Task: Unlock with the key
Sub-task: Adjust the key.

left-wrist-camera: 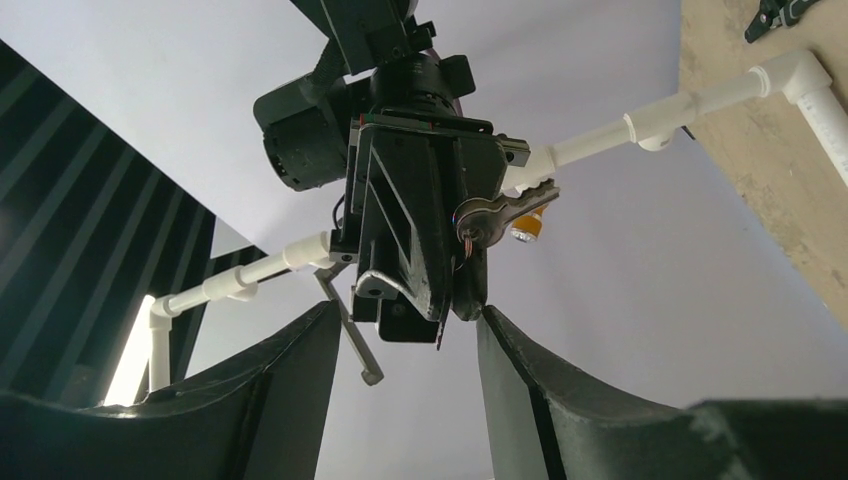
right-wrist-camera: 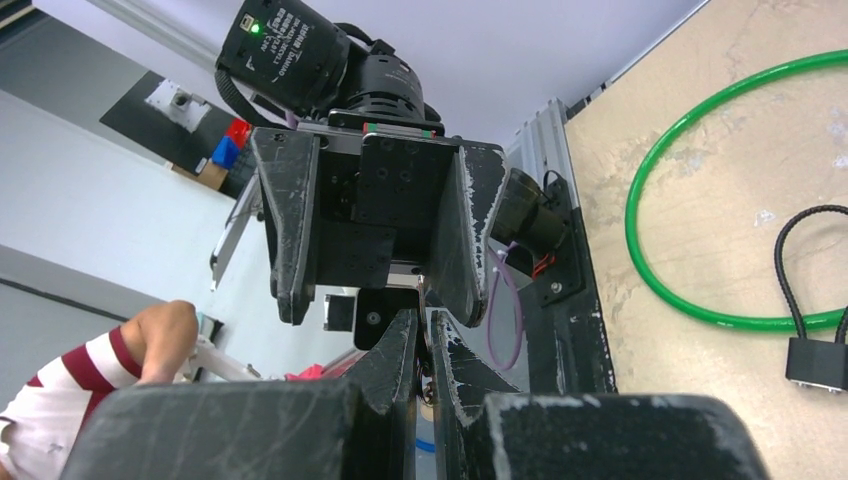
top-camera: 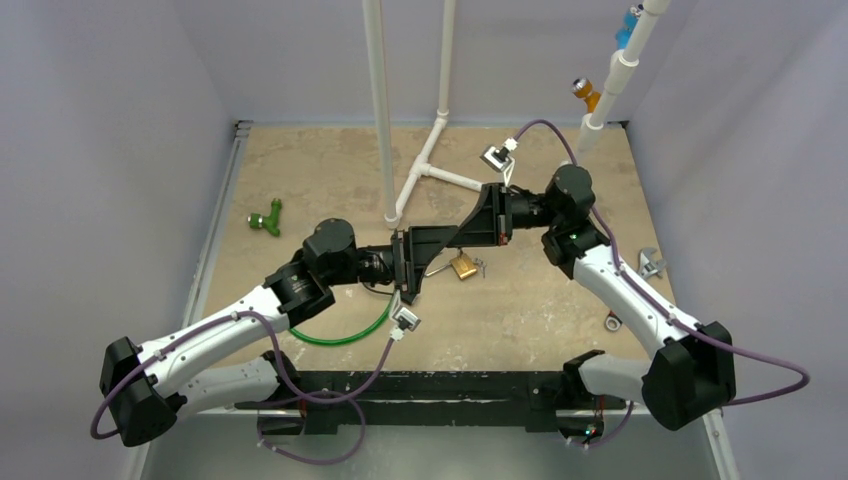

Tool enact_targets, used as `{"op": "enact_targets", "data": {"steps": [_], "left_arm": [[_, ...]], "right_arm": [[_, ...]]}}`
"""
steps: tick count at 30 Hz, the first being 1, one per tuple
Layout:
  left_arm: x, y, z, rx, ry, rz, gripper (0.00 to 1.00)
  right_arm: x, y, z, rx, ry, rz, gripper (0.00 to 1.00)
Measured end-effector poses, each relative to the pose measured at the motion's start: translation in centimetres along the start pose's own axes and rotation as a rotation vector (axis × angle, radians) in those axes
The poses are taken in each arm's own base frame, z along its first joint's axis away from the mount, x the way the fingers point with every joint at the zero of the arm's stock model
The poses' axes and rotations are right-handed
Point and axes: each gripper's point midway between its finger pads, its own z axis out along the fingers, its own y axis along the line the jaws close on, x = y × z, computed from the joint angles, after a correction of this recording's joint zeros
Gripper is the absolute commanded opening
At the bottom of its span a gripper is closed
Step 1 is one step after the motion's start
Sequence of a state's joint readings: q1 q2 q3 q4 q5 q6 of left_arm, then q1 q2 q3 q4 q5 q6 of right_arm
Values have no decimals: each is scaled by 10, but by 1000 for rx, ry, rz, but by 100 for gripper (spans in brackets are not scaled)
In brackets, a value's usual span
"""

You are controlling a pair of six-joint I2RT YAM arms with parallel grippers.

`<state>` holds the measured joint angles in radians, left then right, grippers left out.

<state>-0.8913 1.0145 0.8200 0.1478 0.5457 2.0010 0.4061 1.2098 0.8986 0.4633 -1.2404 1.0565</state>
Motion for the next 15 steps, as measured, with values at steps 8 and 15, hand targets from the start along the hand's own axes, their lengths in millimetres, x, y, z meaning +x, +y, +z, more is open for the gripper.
{"op": "enact_targets", "data": {"steps": [8,15], "left_arm": [[0,-4,0,20,6,-13,45],[-2,-11,0,43,5,-39,39]], "right_arm": [[1,-3,4,5,18,-1,0],[4,-6,4,11,27,-5,0]]}}
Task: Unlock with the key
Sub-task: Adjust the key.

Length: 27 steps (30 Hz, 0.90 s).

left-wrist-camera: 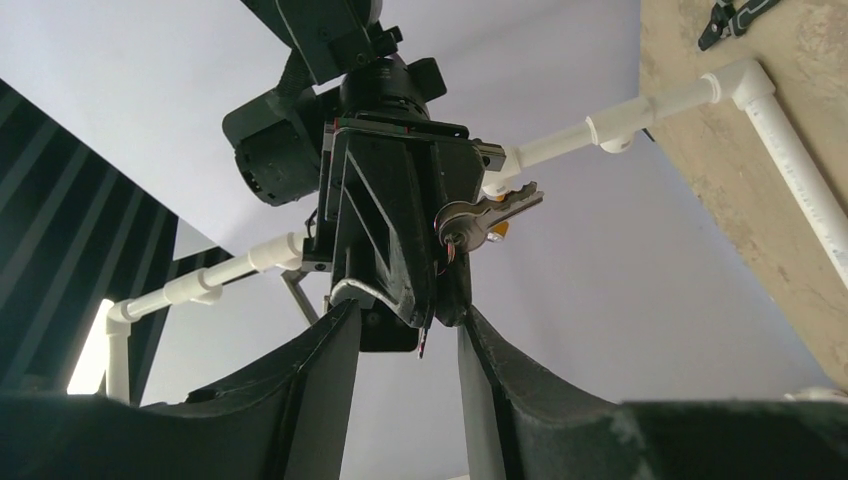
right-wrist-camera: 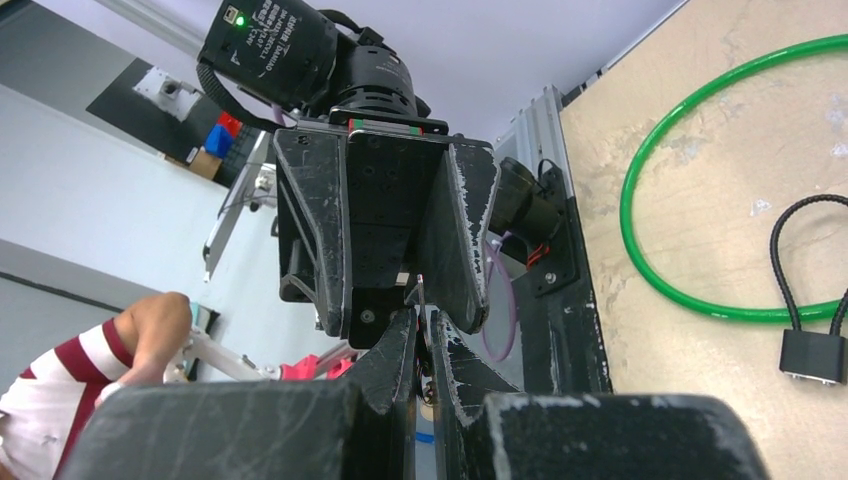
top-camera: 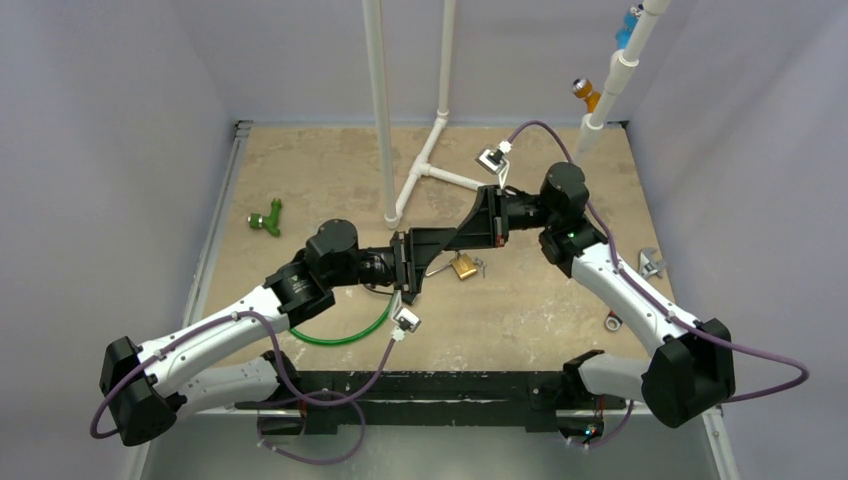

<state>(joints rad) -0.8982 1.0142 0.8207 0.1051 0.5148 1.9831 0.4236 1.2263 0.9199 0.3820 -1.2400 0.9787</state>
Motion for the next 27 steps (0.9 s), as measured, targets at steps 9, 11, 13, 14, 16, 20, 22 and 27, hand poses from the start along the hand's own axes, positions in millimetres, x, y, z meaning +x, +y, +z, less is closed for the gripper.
{"op": "enact_targets", "data": {"steps": [9,11,13,14,16,20,22,27], "left_arm": [[-1,-5,0,20,-2,-19,38],[-1,-5,-1,20,2,-18,39],[1,1,-3,5,12,-8,39],[2,4,-4,-2,17,-4,39],[2,5,-6,-1,21,-2,39],[2,5,-7,-1,23,-1,39],[2,6,-7,-2,23,2,39],[3,9,-9,-9,27,12,39]], "right_arm": [[3,-3,0,8,7,-5,0],[4,-3,0,10,9,-7,0],[5,-5,0,17,9,0,0],[5,-6,0,19,9,6,0],[5,-5,0,21,6,3,0],[5,-5,0,23,5,0,0],[5,-4,1,22,6,0,0],[3,-1,1,18,6,-7,0]]}}
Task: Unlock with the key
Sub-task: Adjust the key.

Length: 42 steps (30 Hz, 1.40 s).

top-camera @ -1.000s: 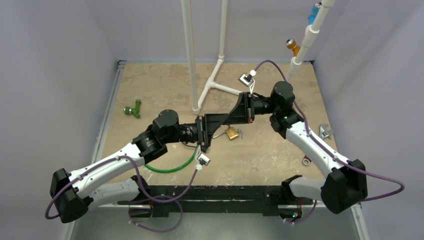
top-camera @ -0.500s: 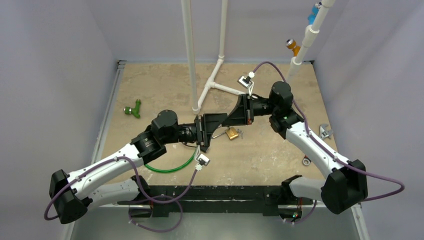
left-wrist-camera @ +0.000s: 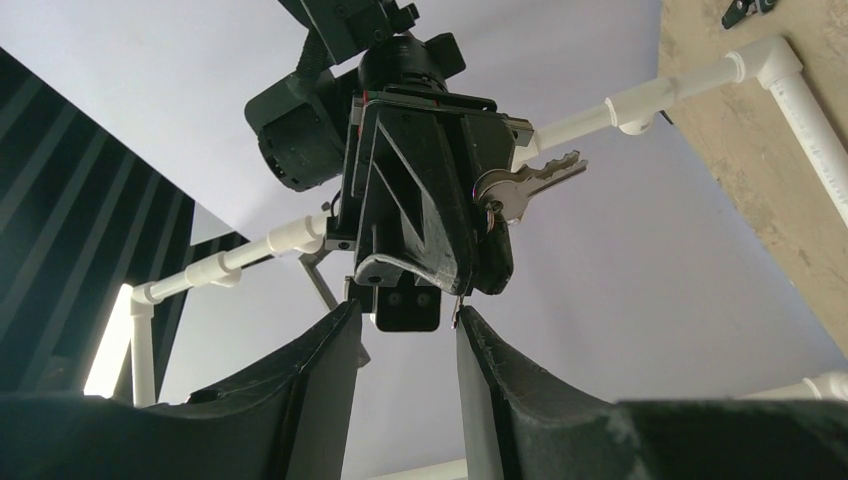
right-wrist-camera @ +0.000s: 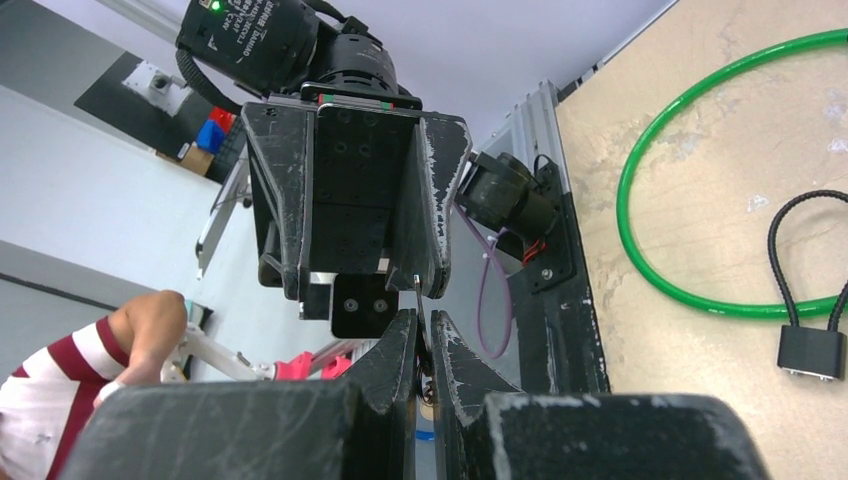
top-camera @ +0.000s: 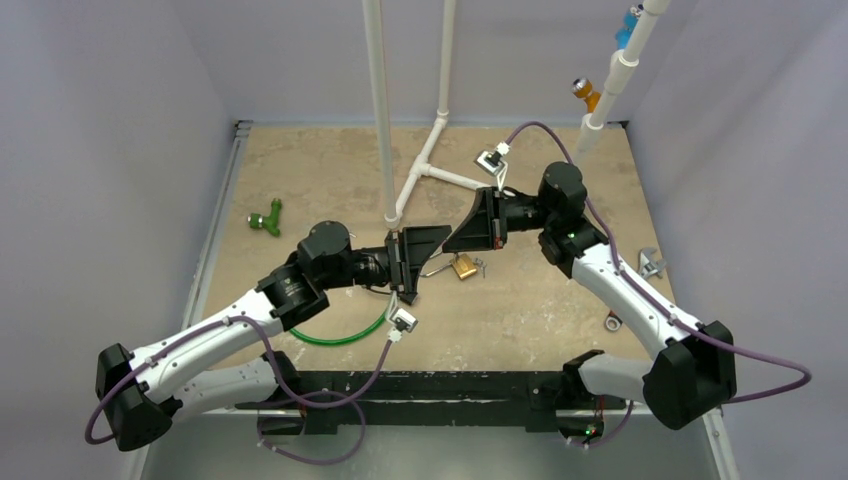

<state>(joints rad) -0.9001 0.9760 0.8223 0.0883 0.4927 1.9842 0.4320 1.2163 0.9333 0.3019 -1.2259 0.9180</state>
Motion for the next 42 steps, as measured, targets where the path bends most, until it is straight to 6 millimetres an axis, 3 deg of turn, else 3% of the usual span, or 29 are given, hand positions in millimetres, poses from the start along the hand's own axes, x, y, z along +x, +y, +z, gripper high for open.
{"op": "enact_targets", "data": {"steps": [14,20,24,25,28,31,35,42], "left_arm": [[-1,-1,-1,7,-2,14,32],[-4,-10,-1,38,-11,-3,1],[-4,-15,-1,58,-9,-12,0],[-4,-15,-1,61,-8,-13,0],[-4,-16,-1,66,-6,-25,0],[-4,-18,-3,92,-6,-84,0],[2,-14,-11,133,23,-224,0],[0,-11,-35,265,51,-514,0]], "right_arm": [[-1,5,4,-22,4,5,0],[0,4,6,-30,14,12,0],[1,5,6,-34,18,10,0],[1,5,6,-34,18,11,5],[1,5,6,-33,19,12,39],[1,3,5,-27,21,4,62],[-12,3,-1,17,-4,-37,69],[-61,17,-36,264,-191,-323,66]]}}
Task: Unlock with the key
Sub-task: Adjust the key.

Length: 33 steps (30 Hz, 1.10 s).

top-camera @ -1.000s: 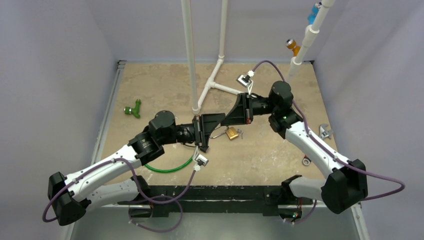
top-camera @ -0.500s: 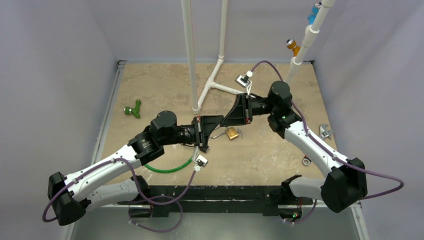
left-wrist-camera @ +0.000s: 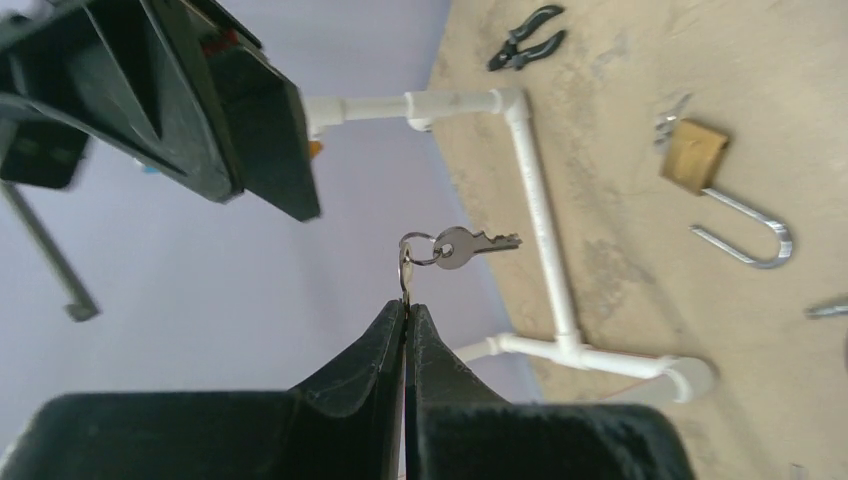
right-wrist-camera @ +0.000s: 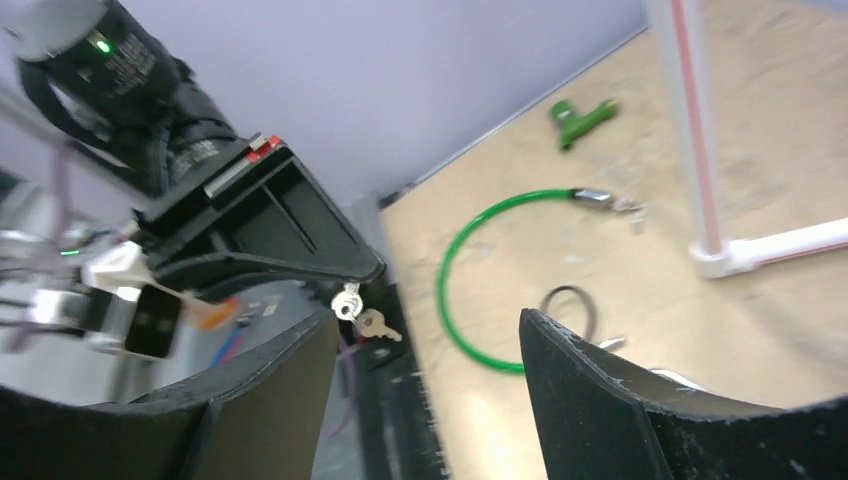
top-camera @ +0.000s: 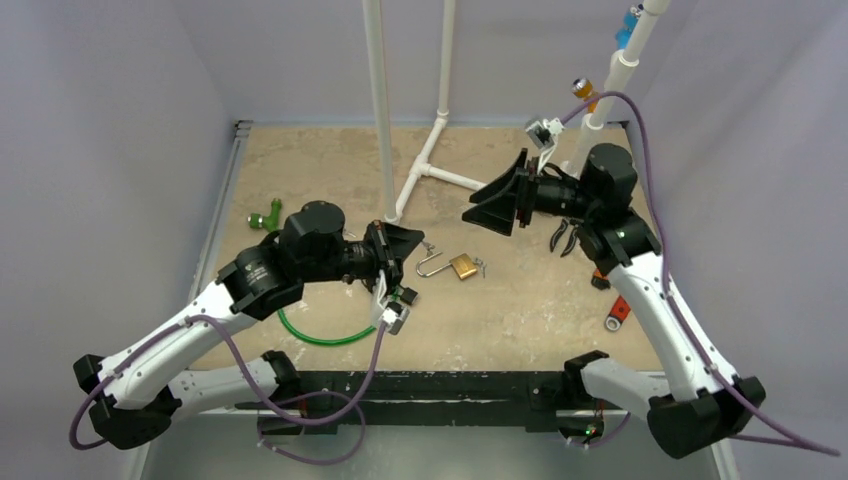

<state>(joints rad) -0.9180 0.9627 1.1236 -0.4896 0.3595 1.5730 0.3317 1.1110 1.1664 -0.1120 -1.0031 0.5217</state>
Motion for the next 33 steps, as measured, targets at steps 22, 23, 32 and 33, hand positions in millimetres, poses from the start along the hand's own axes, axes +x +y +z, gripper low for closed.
{"op": "enact_targets", "data": {"steps": [22,23,32,33], "left_arm": [[-39,-33,-21,615,-25,-1155,0],[-42,-26,-22,606,-37,-1184,0],[-54,-17,-19,657,-72,-1455,0],[-54,-18,-19,665,-69,-1467,0]], "right_arm": [[20,54,-8,-70,-119,-411,50],[23,55,-6,-79,-117,-410,51],[31,64,13,-147,-119,-420,46],[32,64,16,-156,-112,-417,46]]}}
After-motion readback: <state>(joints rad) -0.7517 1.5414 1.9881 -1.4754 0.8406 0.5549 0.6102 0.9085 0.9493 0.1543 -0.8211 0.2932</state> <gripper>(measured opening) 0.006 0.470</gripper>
